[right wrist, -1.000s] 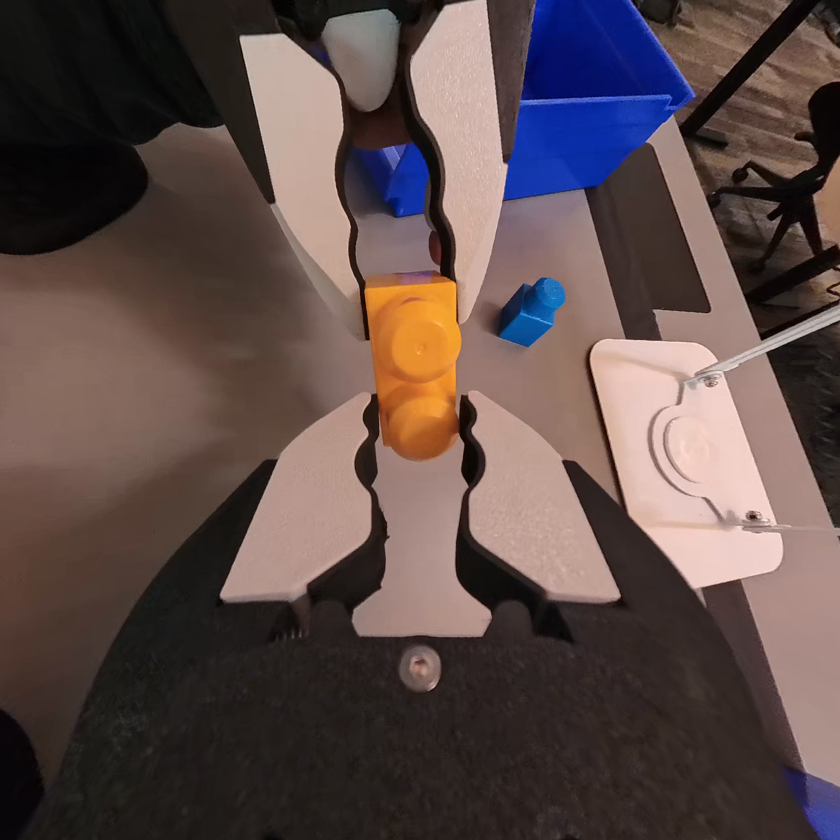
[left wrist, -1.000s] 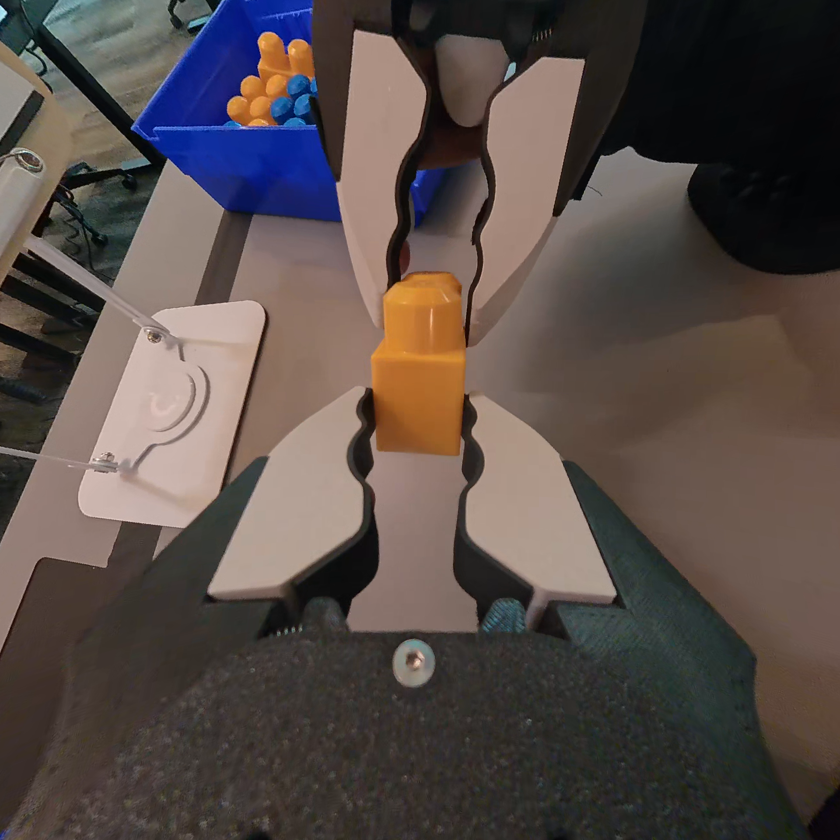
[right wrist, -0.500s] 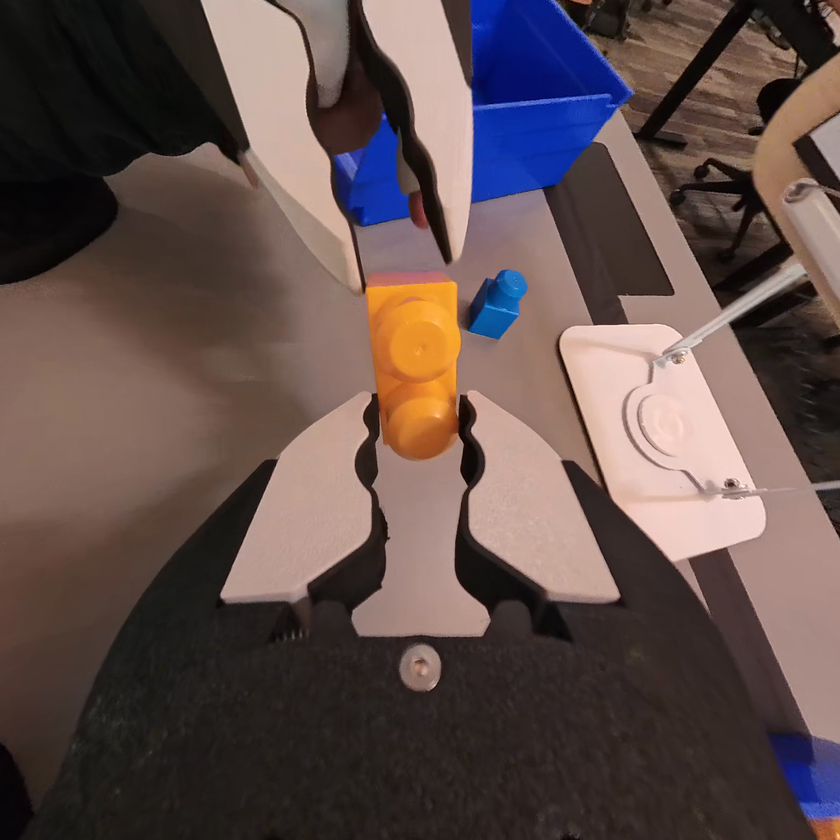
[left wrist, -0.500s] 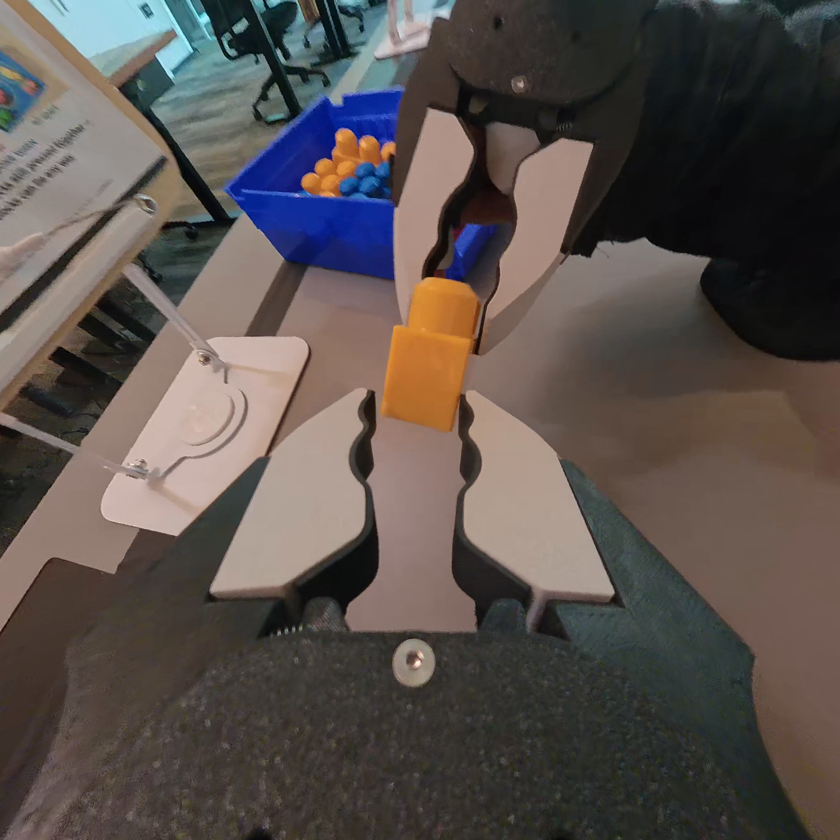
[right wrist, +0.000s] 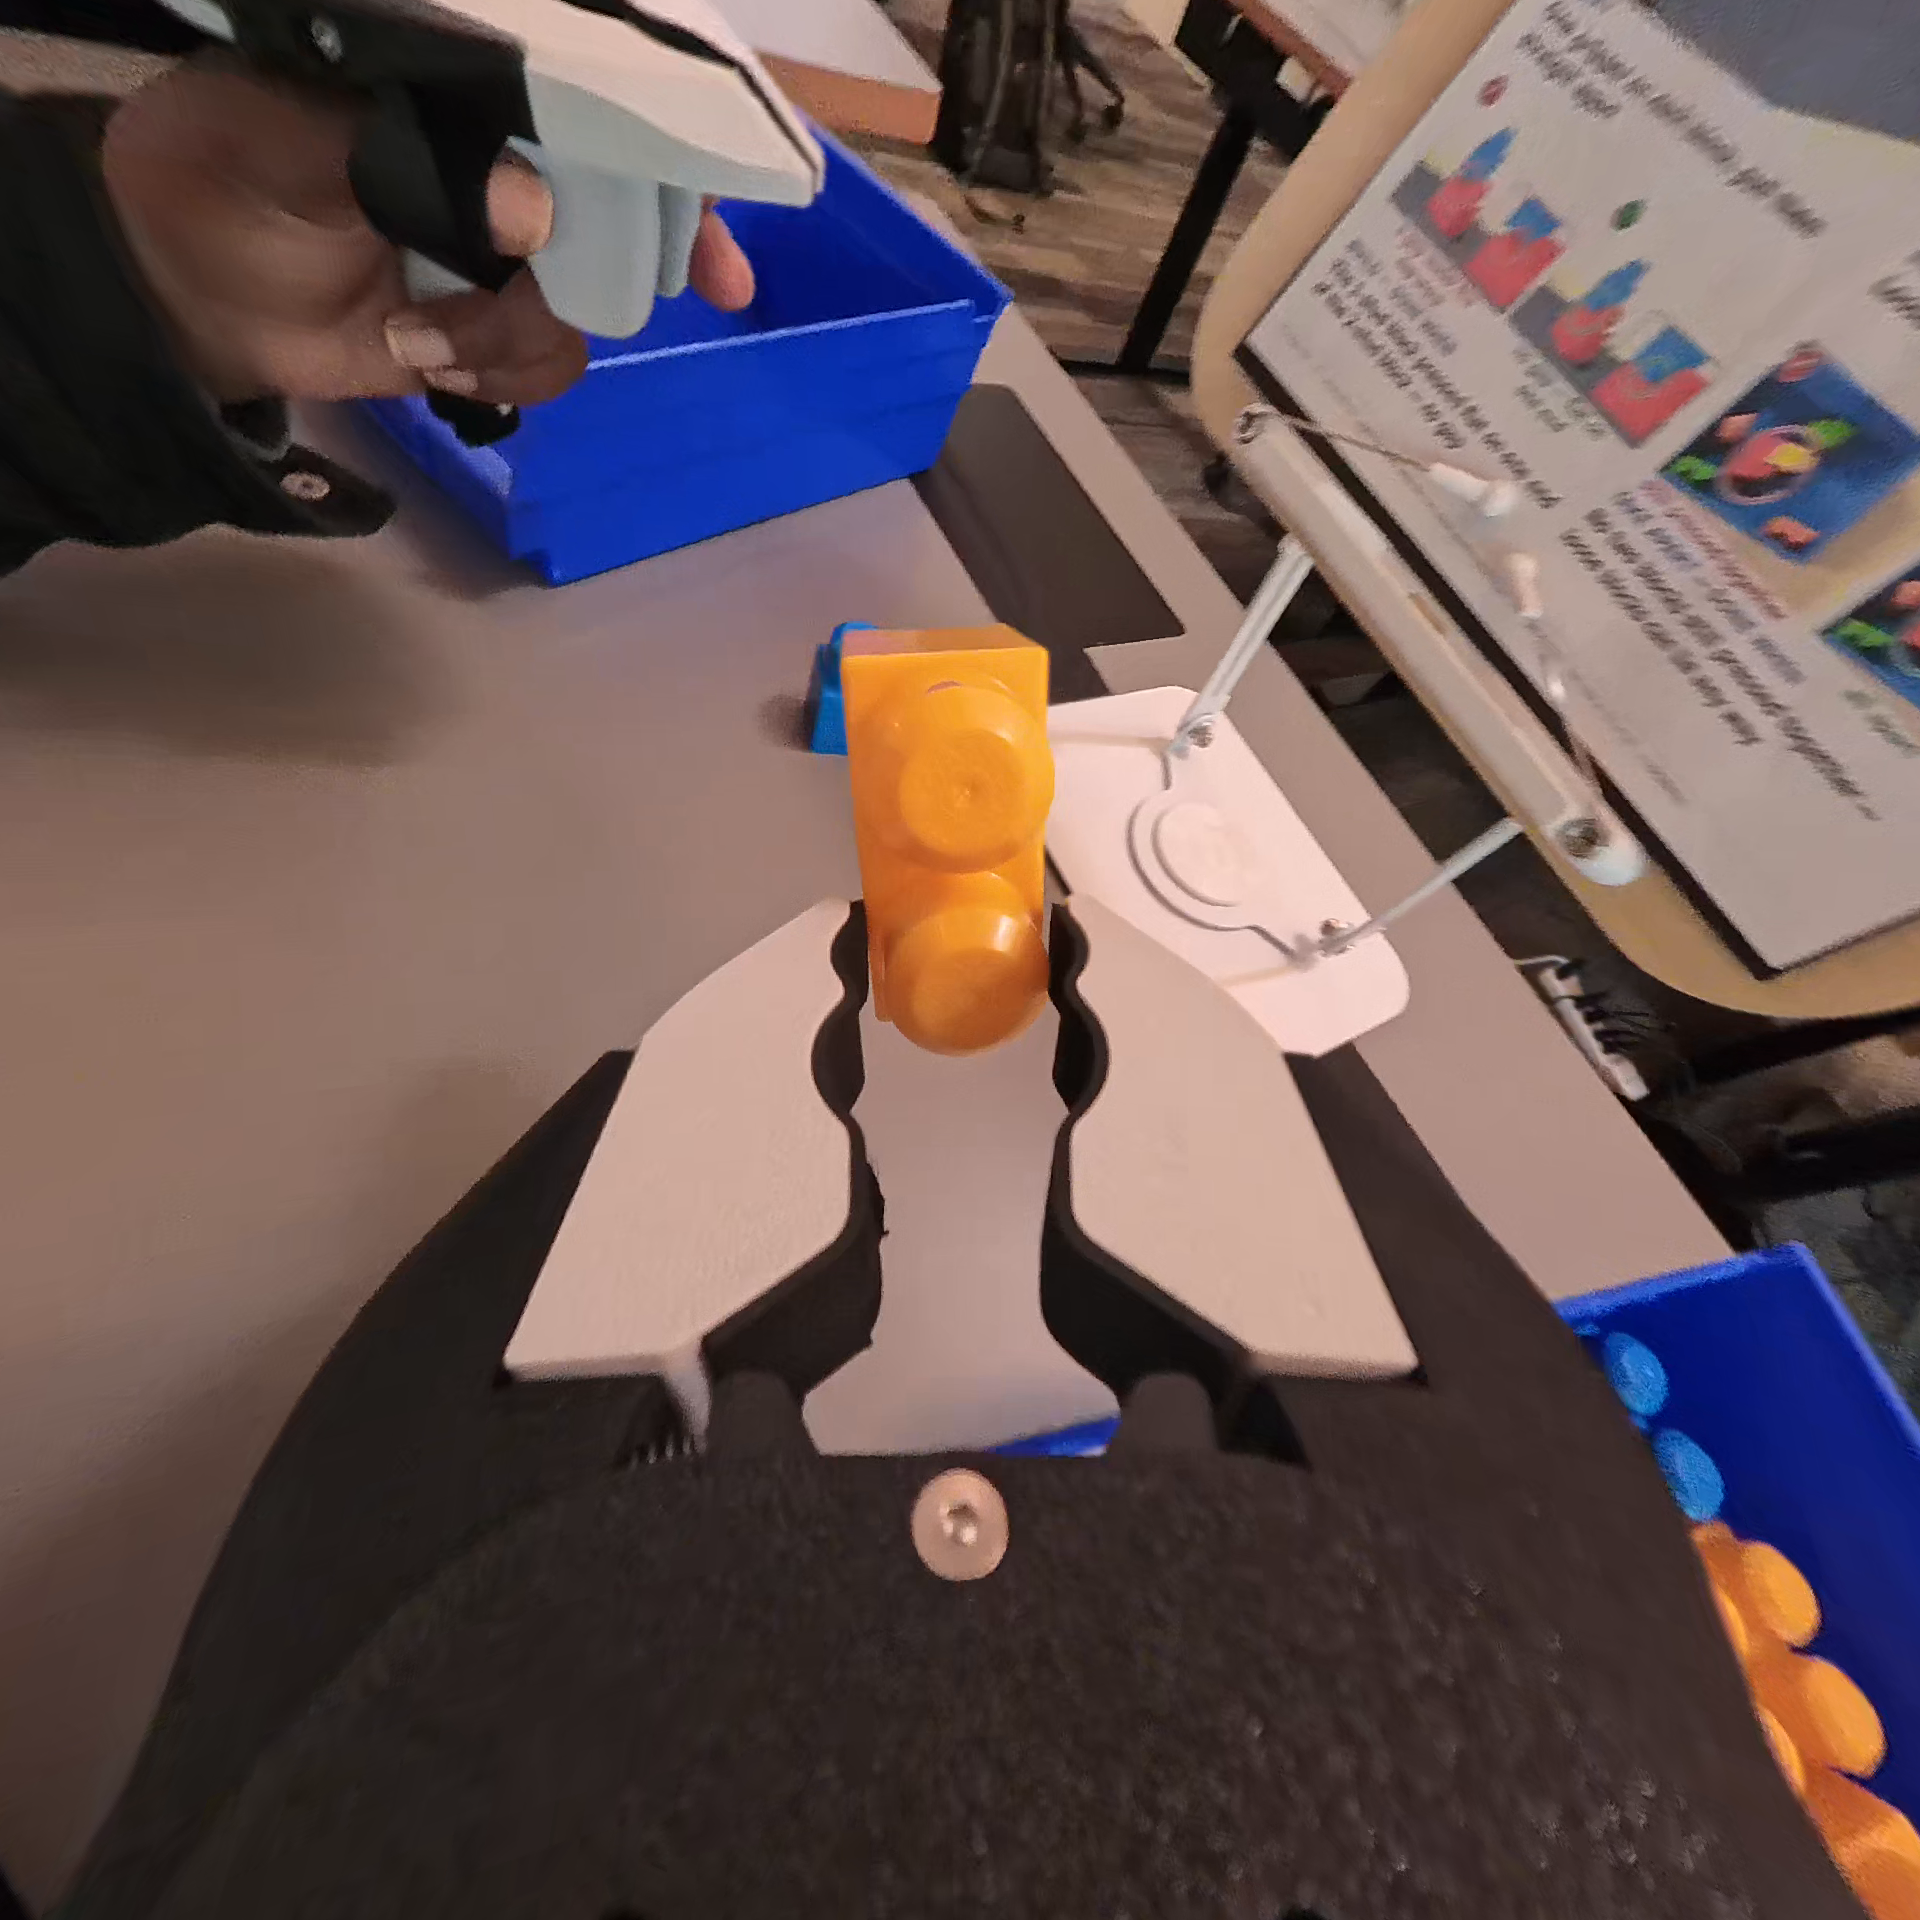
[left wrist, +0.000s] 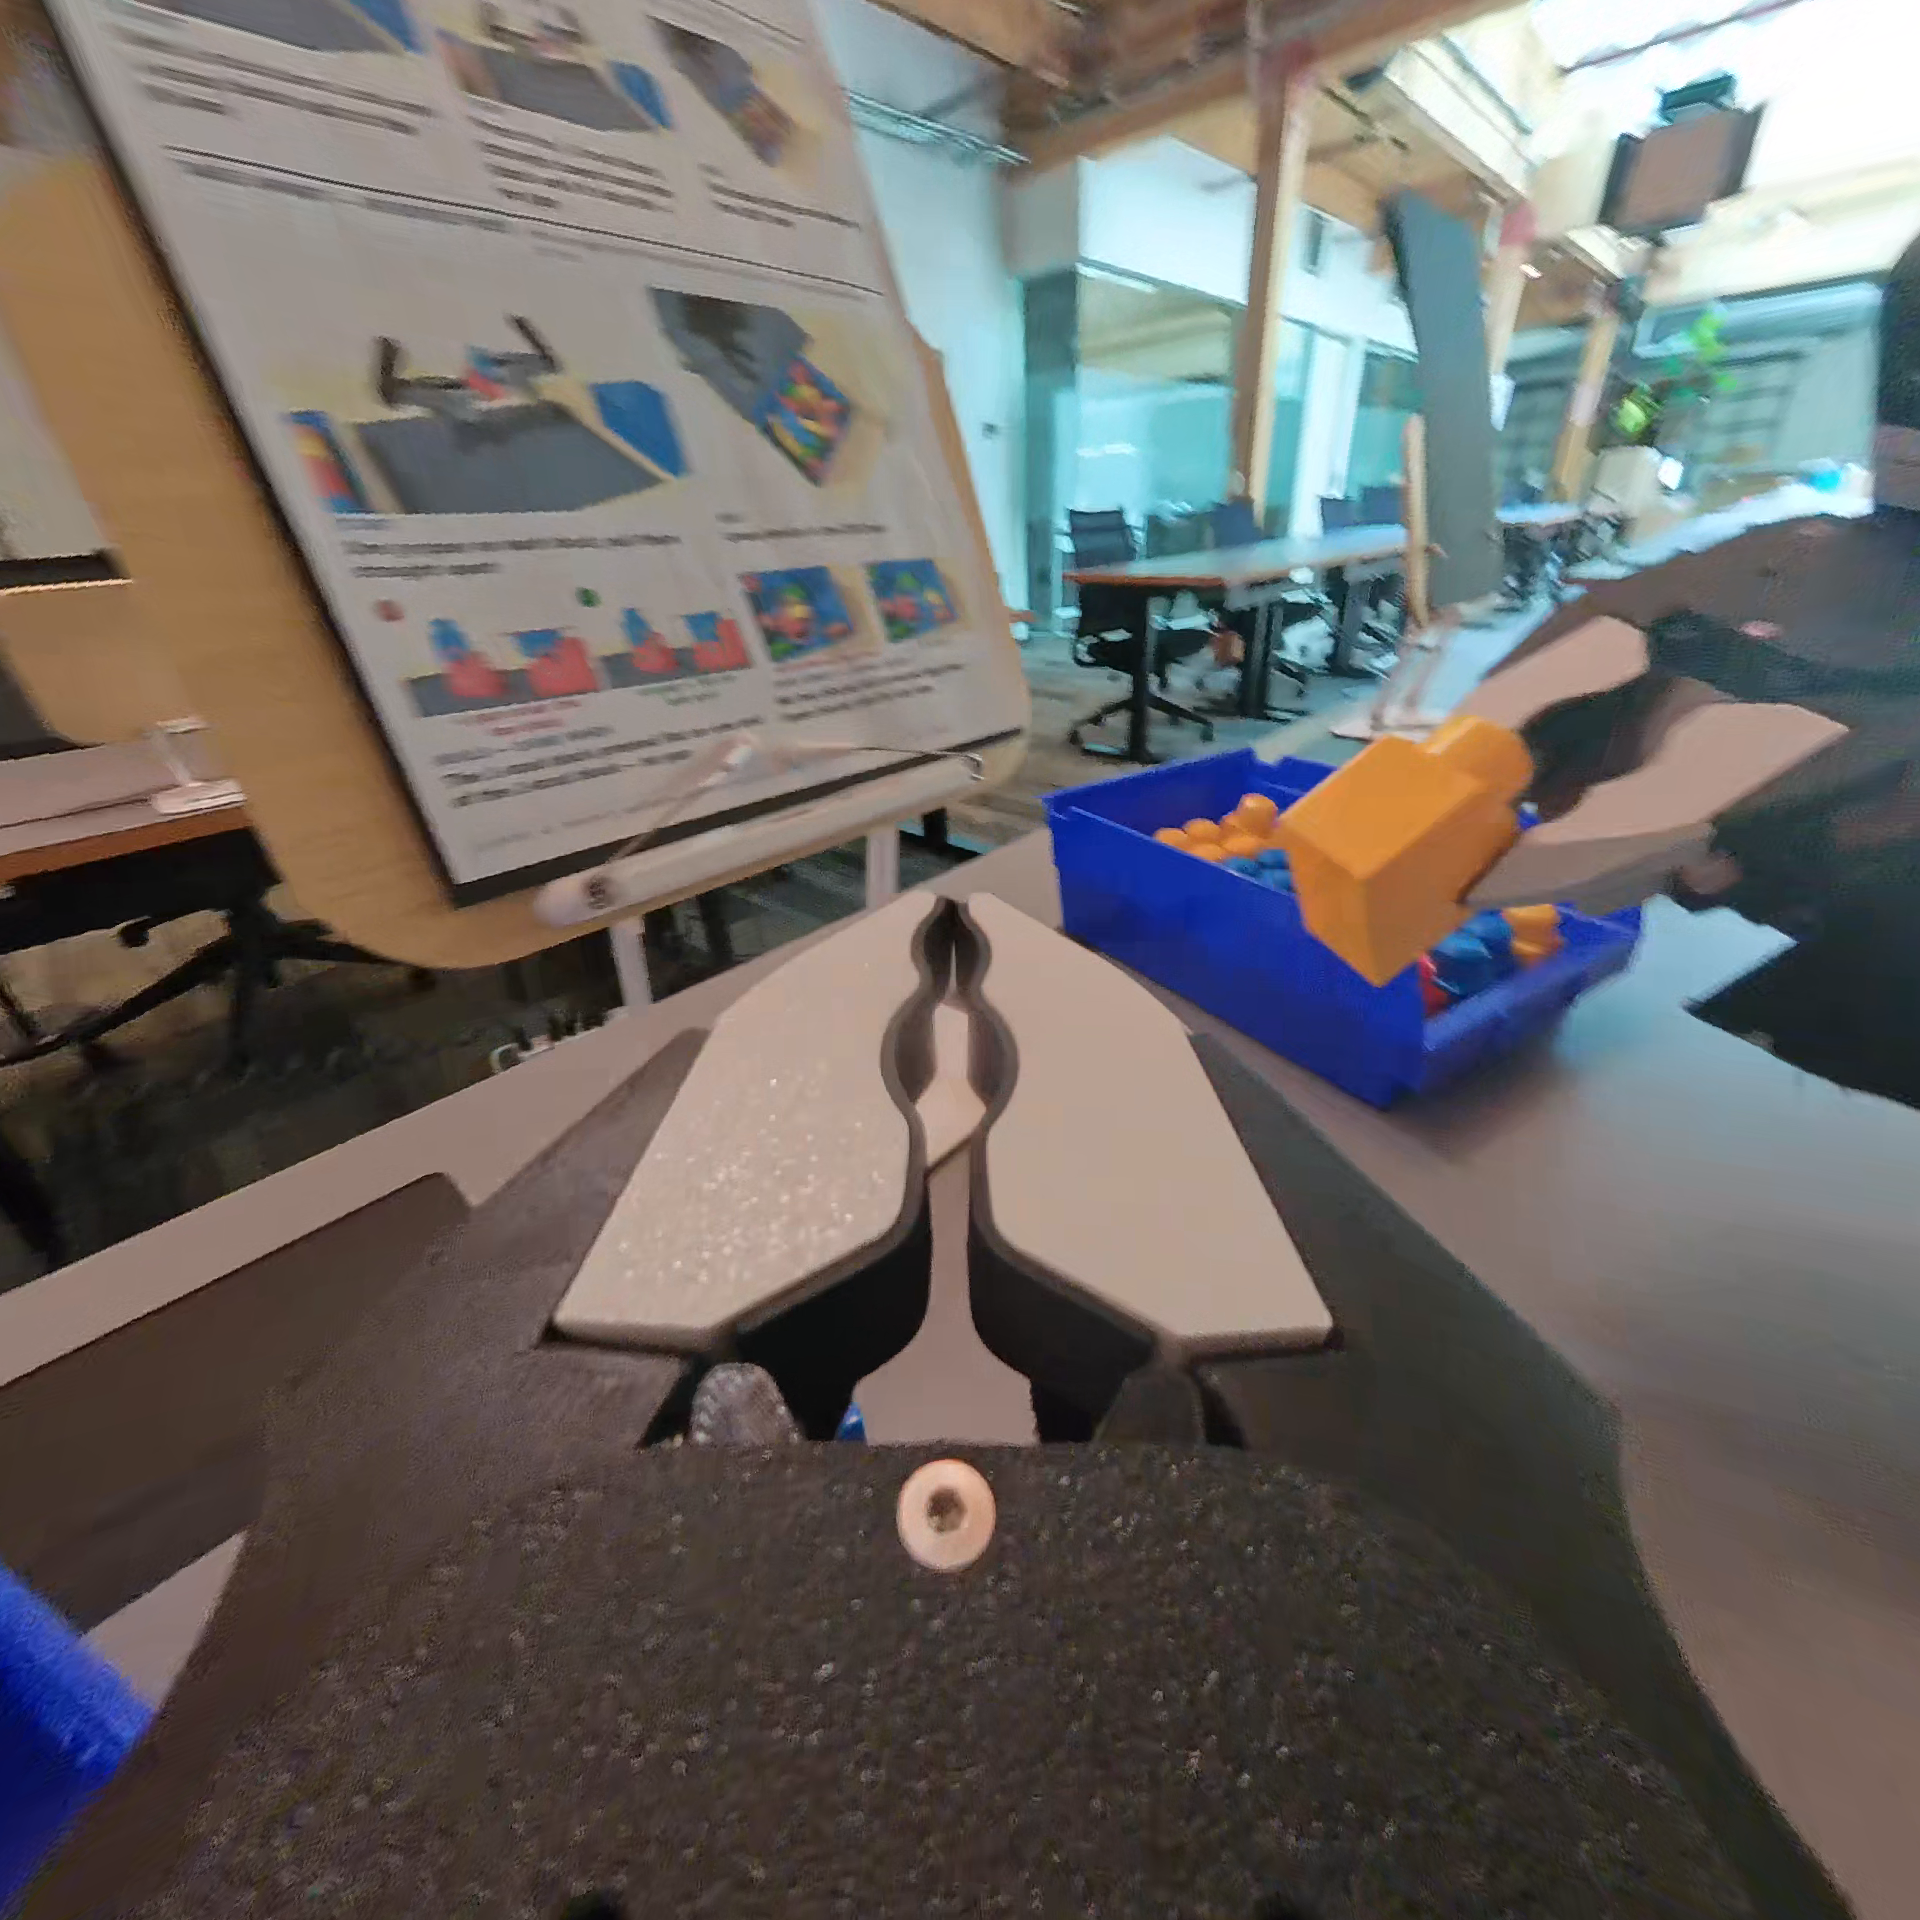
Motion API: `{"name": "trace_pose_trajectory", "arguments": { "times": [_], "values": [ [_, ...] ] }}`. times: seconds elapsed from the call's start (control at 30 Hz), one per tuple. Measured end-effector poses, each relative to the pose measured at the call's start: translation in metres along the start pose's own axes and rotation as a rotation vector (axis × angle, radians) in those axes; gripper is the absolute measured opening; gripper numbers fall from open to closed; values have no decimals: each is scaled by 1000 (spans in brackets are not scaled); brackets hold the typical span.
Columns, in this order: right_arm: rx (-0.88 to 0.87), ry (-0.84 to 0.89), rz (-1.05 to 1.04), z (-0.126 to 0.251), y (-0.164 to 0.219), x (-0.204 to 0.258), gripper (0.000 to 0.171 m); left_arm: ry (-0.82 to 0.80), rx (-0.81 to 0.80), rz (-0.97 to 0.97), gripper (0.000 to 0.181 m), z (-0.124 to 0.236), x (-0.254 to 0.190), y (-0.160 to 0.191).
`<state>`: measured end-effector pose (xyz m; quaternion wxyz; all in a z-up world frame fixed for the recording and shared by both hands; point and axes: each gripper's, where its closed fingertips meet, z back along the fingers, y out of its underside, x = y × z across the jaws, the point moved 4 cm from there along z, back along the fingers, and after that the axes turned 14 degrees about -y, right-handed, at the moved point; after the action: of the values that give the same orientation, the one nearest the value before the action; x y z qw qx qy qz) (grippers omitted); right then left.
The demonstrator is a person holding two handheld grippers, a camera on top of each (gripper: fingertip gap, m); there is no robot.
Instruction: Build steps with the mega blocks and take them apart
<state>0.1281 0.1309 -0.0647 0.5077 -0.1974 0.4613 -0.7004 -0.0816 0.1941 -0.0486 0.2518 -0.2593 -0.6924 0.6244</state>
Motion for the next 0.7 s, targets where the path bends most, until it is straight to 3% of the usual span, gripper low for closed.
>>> {"name": "trace_pose_trajectory", "arguments": {
  "times": [0.23, 0.5, 0.7],
  "values": [
    [-2, 78, -20, 25, 0, -10, 33, -241, 9, 68, 0, -2, 33, 11],
    [271, 177, -64, 91, 20, -43, 33, -315, 92, 51, 0, -7, 42, 31],
    [575, 212, -150, 148, 63, -70, 33, -332, 79, 34, 0, -5, 43, 27]
  ]
}}
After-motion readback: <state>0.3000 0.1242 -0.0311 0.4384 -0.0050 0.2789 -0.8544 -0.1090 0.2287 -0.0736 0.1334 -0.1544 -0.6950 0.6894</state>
